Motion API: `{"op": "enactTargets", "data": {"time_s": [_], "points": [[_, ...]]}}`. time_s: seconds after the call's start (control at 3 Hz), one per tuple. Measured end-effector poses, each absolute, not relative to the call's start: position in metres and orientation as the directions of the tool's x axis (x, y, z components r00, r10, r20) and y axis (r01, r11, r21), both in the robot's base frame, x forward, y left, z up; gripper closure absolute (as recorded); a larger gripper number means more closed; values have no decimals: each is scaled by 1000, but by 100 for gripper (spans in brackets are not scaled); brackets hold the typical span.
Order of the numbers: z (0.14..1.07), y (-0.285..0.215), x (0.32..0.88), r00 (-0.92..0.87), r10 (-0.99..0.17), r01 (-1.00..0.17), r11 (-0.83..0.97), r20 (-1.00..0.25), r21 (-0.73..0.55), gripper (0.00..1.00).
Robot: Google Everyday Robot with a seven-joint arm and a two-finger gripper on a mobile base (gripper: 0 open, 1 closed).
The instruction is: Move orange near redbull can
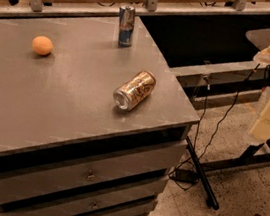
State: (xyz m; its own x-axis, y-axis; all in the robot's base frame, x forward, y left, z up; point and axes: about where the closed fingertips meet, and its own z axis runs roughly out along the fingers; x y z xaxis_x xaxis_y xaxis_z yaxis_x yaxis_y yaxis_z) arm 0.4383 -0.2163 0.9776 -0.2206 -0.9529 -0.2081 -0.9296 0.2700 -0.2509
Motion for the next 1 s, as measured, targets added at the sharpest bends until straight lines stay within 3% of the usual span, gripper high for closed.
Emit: {"op": "enactTargets", "data": {"time_s": [1.0], "points": [[986,-195,457,-176,-951,-933,244,-255,-264,0]]}}
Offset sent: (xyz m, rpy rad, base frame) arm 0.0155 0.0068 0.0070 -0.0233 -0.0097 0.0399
